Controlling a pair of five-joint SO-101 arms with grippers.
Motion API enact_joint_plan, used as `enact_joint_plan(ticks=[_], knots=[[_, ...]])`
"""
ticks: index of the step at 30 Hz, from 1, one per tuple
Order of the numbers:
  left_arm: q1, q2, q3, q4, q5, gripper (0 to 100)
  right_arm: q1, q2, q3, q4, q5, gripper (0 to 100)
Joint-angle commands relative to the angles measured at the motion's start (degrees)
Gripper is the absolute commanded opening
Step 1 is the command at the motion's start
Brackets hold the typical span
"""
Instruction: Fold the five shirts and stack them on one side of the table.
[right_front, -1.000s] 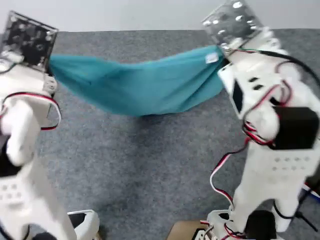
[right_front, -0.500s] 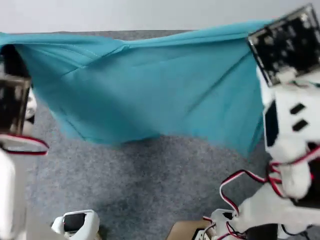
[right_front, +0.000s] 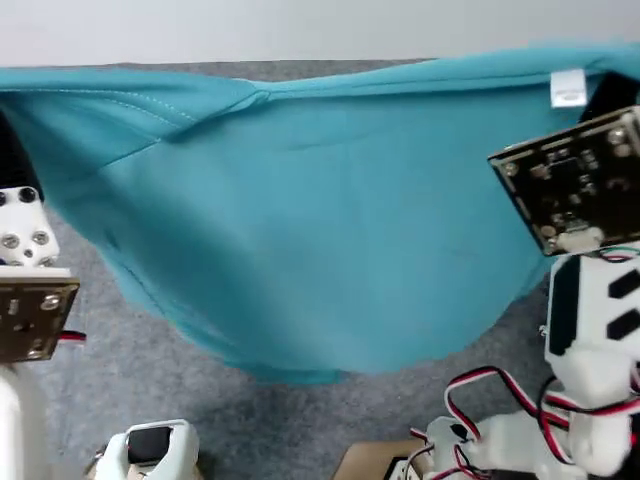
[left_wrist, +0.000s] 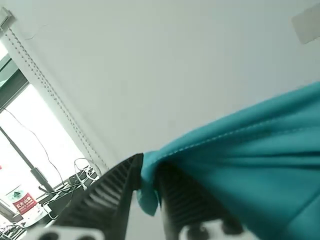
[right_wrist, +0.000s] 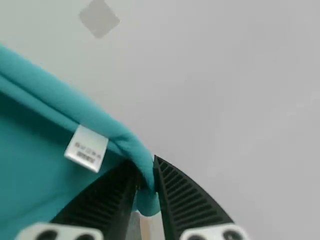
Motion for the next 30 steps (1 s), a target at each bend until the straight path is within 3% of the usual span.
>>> enact_joint_plan(ticks=[1,12,21,30], knots=[[-0.44,-0.97,-1.54,-1.23,-0.53,0,1.10,-1.80,-1.23,3.65,1.93,1.0],[-9.58,-9.14,-2.07,-1.76,-0.53,0,1.10,-12.70,-0.88,11.56,7.21,1.0],[-10.02,-11.08,-1.10,-4.48,-0.53,0,1.80,-13.23,3.96,11.74,7.74,1.0],[-9.67,-11.08,24.66,-4.92,-3.60,0,1.63,-7.16,26.20,9.10,7.47,1.0]])
